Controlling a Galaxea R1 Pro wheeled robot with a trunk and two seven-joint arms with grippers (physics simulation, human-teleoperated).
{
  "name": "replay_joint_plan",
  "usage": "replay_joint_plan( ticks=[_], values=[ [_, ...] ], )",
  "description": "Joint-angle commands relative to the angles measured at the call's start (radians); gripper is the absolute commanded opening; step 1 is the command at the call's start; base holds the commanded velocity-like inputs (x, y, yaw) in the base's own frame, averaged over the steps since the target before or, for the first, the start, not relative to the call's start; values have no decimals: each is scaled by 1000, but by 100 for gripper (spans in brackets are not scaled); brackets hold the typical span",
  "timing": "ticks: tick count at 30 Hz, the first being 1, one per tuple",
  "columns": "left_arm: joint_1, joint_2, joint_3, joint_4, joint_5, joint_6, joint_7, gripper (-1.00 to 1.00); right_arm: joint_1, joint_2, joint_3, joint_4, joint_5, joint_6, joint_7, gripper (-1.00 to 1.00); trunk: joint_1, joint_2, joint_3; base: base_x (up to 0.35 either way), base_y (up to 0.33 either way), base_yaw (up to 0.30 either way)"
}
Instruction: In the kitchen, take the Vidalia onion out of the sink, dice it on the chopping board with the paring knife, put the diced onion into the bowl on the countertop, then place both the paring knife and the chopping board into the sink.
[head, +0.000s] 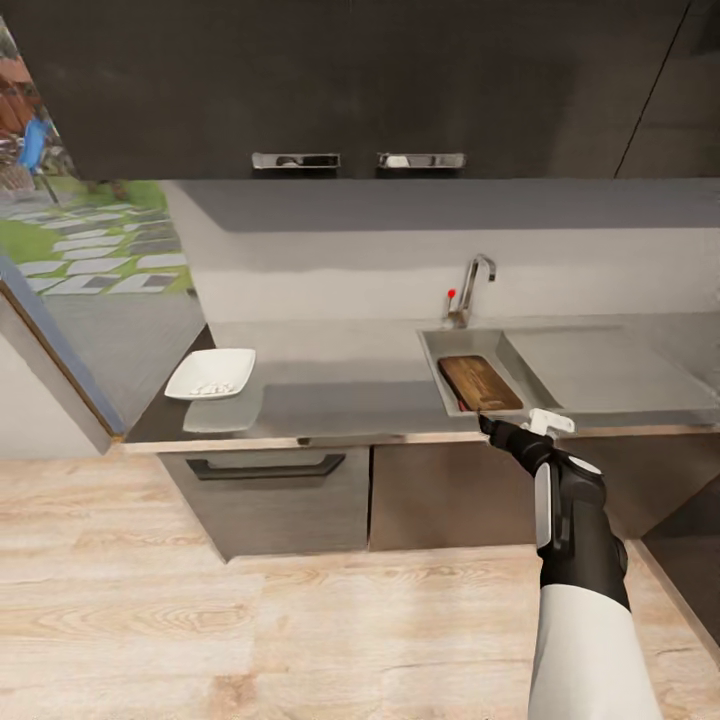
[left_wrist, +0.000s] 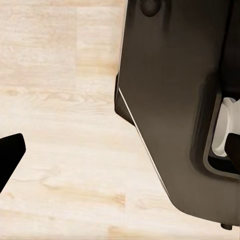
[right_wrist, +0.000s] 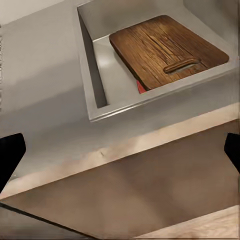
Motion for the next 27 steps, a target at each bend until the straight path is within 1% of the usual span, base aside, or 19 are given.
replay_joint_plan(
  ticks=[1,3,6,9,12,16,20,21,22,24,27],
  values=[
    [0,0,-2,-2,5,-1,1,100,3,1,-3,-1,11,-1,18,100,0,-2,-2,-106,0,0],
    [0,0,-2,-2,5,-1,0,100,12,1,-3,-1,11,-12,37,100,0,-2,-2,-69,0,0],
    [-2,-3,-2,-8,2,-1,0,100,28,1,-3,-1,11,-50,79,100,0,-2,-2,-24,0,0],
    [-14,-4,-2,-13,1,0,1,100,46,1,-3,-1,12,-76,100,100,0,-2,-2,-8,0,0],
    [-45,2,-2,-21,1,0,4,100,78,1,-3,-1,23,-98,109,100,0,-2,-2,-2,0,0],
    [-103,10,-2,-23,0,1,7,100,109,1,-2,-1,44,-156,132,100,0,-2,-2,0,0,0],
    [-155,12,-2,-24,0,2,7,100,147,1,-1,-1,66,-175,167,100,0,-2,-2,0,0,0],
    [-184,12,-2,-24,0,4,7,100,174,1,-2,-1,74,-194,187,100,0,-2,-2,0,0,0],
    [-199,12,-2,-23,0,4,7,100,197,1,-2,-1,78,-223,195,100,0,-2,-2,0,0,0],
    [-216,12,-2,-23,1,4,6,100,239,1,-2,-1,95,-273,199,100,0,-2,-2,0,0,0],
    [-236,12,-2,-23,2,3,5,100,298,1,0,7,152,-346,200,100,0,-2,-2,0,0,0]
  ],
)
